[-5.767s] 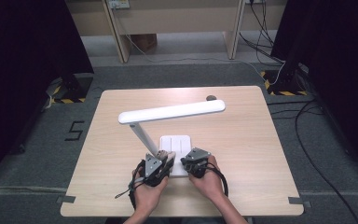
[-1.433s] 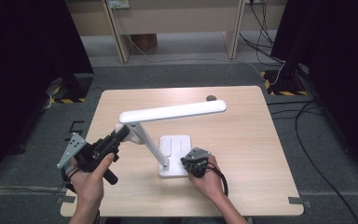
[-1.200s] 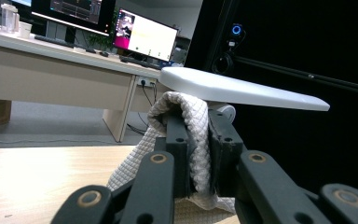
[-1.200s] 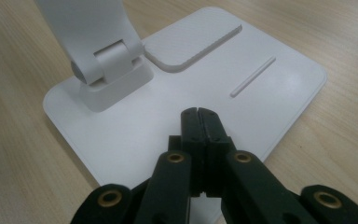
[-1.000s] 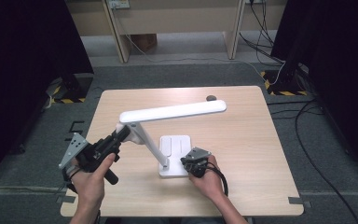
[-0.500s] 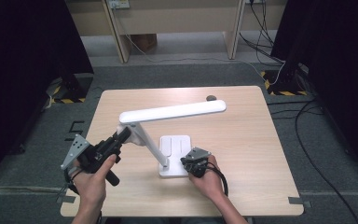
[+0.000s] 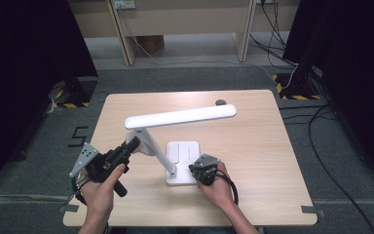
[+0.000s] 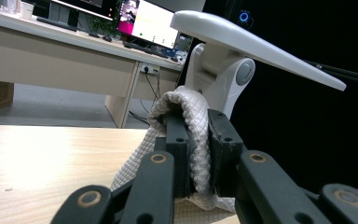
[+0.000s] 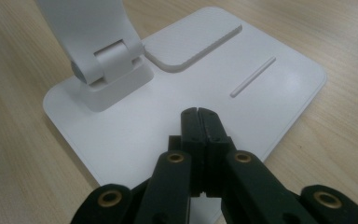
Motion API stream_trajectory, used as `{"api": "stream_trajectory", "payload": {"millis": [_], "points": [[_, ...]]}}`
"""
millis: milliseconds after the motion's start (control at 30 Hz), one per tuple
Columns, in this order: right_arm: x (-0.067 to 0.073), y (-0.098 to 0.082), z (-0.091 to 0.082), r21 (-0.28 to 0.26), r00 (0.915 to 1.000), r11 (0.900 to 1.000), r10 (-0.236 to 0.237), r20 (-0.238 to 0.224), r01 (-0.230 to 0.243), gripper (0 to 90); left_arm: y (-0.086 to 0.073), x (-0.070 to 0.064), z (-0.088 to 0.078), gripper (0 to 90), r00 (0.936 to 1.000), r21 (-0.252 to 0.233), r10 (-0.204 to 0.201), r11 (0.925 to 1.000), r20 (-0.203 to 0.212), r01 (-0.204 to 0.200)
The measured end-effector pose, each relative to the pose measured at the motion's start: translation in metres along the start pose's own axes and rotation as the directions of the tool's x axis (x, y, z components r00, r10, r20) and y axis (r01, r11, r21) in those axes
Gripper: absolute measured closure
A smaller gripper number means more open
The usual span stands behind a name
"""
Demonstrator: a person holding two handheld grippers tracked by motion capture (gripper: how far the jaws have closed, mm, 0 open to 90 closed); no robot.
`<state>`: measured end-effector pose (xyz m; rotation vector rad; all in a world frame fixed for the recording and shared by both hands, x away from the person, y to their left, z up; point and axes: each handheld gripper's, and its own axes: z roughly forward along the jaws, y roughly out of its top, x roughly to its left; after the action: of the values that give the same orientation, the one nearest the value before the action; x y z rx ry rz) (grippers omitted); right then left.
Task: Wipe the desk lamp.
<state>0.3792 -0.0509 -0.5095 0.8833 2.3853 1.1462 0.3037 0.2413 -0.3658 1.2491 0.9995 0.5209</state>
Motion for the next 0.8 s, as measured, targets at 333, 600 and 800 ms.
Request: {"api": "stream_trajectory", "payload": {"millis": [333,600,800], "points": [[0.0,0.0,0.0,0.0,1.0,1.0,-0.003,0.0,0.003,90.0,-0.008,0.001,0.002,80.2,1.0,0.018,0.005,0.9998,-0.007,-0.005],[0.0,0.0,0.0,0.002,1.0,1.0,0.005,-0.001,-0.005,90.0,-0.017,0.002,0.004,80.2,0.9999,0.041,0.003,0.9991,-0.01,-0.003],[0.0,0.0,0.0,0.001,1.0,1.0,0.003,0.001,-0.003,90.0,-0.023,0.003,0.006,80.2,0.9999,0.054,0.001,0.9985,-0.013,0.0]]}}
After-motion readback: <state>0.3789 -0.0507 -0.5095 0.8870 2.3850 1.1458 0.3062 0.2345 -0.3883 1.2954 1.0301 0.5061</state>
